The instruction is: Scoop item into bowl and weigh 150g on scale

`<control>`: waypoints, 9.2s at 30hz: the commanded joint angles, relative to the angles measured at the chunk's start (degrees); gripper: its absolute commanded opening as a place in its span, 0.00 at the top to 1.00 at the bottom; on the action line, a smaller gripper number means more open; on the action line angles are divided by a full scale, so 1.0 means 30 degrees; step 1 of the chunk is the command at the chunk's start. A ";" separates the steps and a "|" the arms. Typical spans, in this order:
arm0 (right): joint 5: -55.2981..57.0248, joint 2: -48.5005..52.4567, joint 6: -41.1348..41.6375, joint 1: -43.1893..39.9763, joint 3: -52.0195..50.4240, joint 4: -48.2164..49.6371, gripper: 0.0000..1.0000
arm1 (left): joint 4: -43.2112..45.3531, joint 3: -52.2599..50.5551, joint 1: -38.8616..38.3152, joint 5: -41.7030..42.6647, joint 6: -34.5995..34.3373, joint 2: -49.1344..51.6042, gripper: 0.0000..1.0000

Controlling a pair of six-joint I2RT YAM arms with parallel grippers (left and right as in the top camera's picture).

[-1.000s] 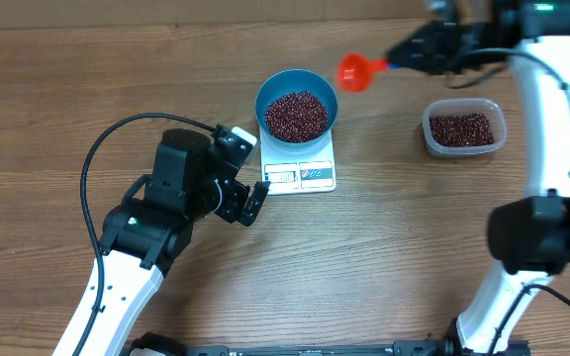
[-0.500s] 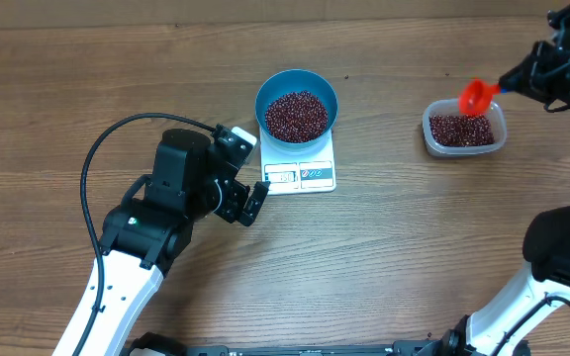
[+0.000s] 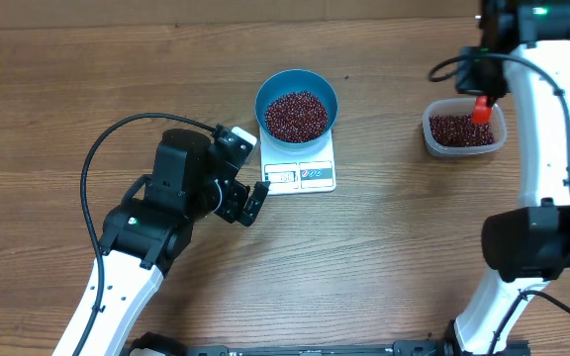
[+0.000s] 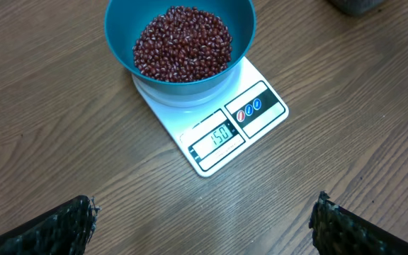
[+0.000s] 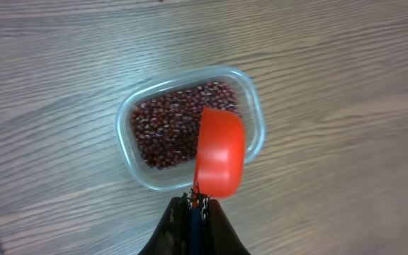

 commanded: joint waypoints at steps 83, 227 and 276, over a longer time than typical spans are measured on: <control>-0.8029 -0.7512 -0.0350 -0.4364 -0.3985 0.0240 0.00 | 0.0007 0.0430 -0.0036 -0.0124 -0.0182 -0.0044 0.00; -0.8561 -3.8621 -0.0896 -0.0503 -4.2264 2.8327 0.00 | 0.0590 -0.1610 0.0889 -0.0146 -0.1654 -0.4102 0.00; -0.8561 -3.8621 -0.0896 -0.0503 -4.2264 2.8327 0.00 | 1.1169 -1.8943 0.6623 -0.2200 -0.2463 -2.1704 0.00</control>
